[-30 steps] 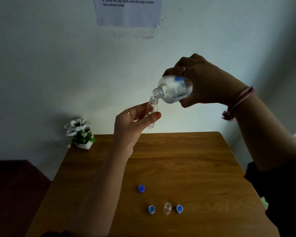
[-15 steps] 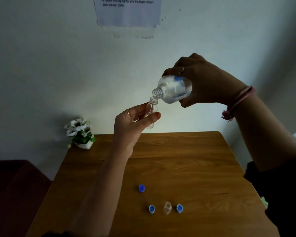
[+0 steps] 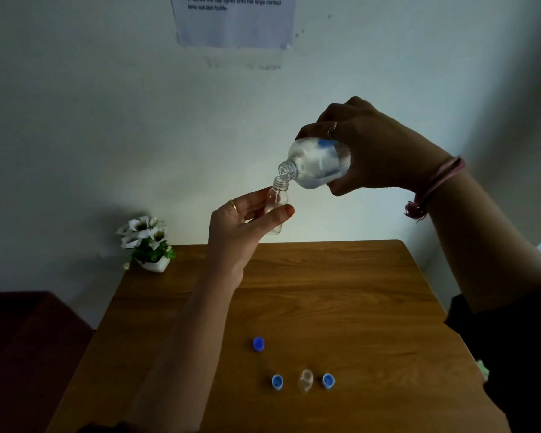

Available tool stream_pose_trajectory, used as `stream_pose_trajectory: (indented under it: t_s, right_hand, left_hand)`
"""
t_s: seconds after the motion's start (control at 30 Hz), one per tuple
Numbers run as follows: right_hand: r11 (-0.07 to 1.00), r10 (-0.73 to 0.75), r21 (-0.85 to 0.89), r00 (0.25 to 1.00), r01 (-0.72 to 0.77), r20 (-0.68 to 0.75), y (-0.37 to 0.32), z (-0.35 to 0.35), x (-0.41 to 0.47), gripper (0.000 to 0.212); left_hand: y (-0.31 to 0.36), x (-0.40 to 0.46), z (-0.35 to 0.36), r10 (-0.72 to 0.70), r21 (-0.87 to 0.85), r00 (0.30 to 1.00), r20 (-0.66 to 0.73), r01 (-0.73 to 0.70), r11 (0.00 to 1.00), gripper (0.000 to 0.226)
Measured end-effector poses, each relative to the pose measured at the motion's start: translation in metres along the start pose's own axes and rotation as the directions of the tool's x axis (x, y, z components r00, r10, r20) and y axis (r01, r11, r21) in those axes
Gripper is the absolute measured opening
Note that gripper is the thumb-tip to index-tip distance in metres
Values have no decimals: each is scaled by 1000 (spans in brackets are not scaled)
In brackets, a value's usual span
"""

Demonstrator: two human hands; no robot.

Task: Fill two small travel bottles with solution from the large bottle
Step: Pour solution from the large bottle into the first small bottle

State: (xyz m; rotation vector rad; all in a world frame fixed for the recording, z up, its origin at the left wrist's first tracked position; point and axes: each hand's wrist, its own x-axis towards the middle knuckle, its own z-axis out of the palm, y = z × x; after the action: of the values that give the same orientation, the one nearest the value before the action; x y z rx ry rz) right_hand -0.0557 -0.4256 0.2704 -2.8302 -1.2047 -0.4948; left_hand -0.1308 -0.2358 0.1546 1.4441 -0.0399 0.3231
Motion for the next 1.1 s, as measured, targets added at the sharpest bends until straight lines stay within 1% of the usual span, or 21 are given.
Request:
stream_pose_trajectory:
  t_s: [0.3,0.8,1.1]
  right_hand:
    - [1000,-5,18,1000,5,-16,1,0,0,76]
    - [1000,8,5,1000,-8,1,0,0,0,78]
    - [1000,9,3,1000,-9,6,0,0,1,77]
  left_hand:
    - [-1,1,0,9,18,1000,8,-9,1000,26]
    - [-1,1,0,-7,24,1000,-10,7,1000,29]
    - [-1,2,0,-27,14,1000,-5,27,1000,37]
